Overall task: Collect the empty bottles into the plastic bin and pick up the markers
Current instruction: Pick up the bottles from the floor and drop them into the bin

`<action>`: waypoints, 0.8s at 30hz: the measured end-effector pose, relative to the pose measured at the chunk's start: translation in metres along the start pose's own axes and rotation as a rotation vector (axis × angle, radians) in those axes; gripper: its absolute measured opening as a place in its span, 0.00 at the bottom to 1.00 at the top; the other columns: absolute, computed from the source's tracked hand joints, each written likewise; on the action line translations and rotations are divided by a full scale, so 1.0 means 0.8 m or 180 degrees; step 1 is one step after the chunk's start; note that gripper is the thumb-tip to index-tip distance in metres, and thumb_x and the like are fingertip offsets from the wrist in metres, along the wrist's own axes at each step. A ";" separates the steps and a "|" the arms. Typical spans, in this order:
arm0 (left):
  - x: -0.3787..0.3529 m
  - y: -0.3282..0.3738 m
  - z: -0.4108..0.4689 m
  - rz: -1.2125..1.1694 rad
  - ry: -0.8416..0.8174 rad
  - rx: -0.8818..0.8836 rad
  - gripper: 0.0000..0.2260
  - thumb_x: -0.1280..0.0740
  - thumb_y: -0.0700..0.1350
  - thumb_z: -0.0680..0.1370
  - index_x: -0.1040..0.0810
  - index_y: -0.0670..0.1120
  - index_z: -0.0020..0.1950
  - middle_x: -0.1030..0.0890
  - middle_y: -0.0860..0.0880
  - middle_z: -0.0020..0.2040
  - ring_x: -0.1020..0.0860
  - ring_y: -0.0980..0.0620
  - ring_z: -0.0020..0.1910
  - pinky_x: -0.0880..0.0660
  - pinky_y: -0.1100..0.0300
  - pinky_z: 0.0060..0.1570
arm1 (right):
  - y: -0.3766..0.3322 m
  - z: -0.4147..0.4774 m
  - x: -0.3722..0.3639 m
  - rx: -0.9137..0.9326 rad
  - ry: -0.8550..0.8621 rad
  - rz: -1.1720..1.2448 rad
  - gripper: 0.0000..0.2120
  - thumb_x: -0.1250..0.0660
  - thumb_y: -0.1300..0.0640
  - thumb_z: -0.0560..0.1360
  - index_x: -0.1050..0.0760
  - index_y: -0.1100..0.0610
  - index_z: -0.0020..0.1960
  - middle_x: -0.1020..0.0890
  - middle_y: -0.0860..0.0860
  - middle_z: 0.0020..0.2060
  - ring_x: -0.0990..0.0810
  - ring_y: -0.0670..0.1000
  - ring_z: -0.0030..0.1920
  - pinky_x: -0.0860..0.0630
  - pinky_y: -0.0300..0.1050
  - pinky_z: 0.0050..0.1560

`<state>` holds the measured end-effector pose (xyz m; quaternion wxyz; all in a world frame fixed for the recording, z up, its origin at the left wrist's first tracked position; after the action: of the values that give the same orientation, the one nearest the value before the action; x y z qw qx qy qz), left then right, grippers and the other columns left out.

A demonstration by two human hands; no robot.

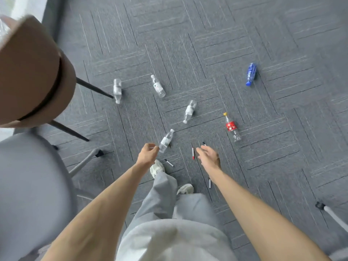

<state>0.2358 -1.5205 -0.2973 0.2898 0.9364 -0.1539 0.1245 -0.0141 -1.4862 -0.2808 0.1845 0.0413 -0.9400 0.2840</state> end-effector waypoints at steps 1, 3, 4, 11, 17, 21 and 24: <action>-0.005 -0.001 0.020 -0.0004 -0.0026 0.0048 0.18 0.39 0.48 0.79 0.30 0.42 0.68 0.23 0.43 0.63 0.22 0.45 0.58 0.23 0.55 0.45 | 0.003 0.019 -0.006 -0.0058 0.0031 -0.0021 0.22 0.33 0.48 0.76 0.25 0.55 0.67 0.19 0.53 0.62 0.19 0.55 0.59 0.25 0.58 0.64; -0.017 -0.003 0.060 0.0044 -0.0084 0.0142 0.19 0.39 0.49 0.79 0.31 0.43 0.68 0.23 0.44 0.64 0.22 0.45 0.58 0.22 0.50 0.54 | 0.009 0.057 -0.017 -0.0189 0.0048 -0.0069 0.21 0.33 0.49 0.76 0.25 0.55 0.67 0.18 0.54 0.60 0.19 0.55 0.58 0.24 0.58 0.64; -0.024 -0.005 0.078 0.0080 -0.0102 0.0190 0.19 0.39 0.49 0.79 0.31 0.43 0.68 0.23 0.44 0.64 0.23 0.45 0.59 0.23 0.47 0.57 | 0.010 0.076 -0.022 -0.0230 0.0041 -0.0126 0.21 0.33 0.49 0.76 0.25 0.56 0.67 0.18 0.55 0.60 0.19 0.55 0.58 0.24 0.58 0.63; -0.091 -0.015 0.223 0.0151 -0.0096 0.0267 0.19 0.38 0.50 0.78 0.29 0.43 0.66 0.22 0.43 0.60 0.22 0.43 0.56 0.24 0.45 0.58 | 0.010 0.238 -0.057 -0.0273 -0.0148 -0.0392 0.22 0.34 0.46 0.77 0.26 0.54 0.68 0.19 0.51 0.61 0.20 0.53 0.60 0.26 0.50 0.64; -0.172 -0.078 0.384 0.0067 0.0138 0.0451 0.16 0.39 0.47 0.79 0.29 0.47 0.66 0.21 0.47 0.59 0.22 0.45 0.53 0.25 0.50 0.56 | 0.048 0.420 -0.122 -0.0033 -0.0601 -0.0630 0.21 0.35 0.46 0.78 0.27 0.51 0.69 0.19 0.49 0.62 0.21 0.51 0.59 0.27 0.47 0.62; -0.230 -0.155 0.483 0.0588 0.0119 0.0283 0.24 0.37 0.47 0.78 0.38 0.47 0.73 0.25 0.46 0.64 0.23 0.46 0.55 0.25 0.49 0.56 | 0.127 0.523 -0.149 0.0036 -0.0851 -0.0755 0.22 0.36 0.48 0.79 0.31 0.52 0.71 0.24 0.47 0.59 0.25 0.47 0.57 0.33 0.41 0.54; -0.257 -0.199 0.530 0.1183 0.0298 0.0137 0.35 0.32 0.48 0.74 0.44 0.44 0.76 0.34 0.42 0.69 0.31 0.44 0.65 0.32 0.45 0.67 | 0.184 0.573 -0.161 -0.0027 -0.0679 -0.0728 0.23 0.35 0.48 0.79 0.30 0.53 0.71 0.22 0.49 0.63 0.23 0.49 0.58 0.32 0.43 0.54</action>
<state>0.1650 -1.5978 -0.7835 0.2486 0.8910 -0.3080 0.2226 -0.0696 -1.6186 -0.7585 0.1149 0.1772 -0.9446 0.2512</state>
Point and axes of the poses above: each hand's wrist, its own z-axis towards the middle knuckle, its own x-axis out of the back of the hand, y = z × x, the point moved 6 cm from there along z, towards the middle knuckle
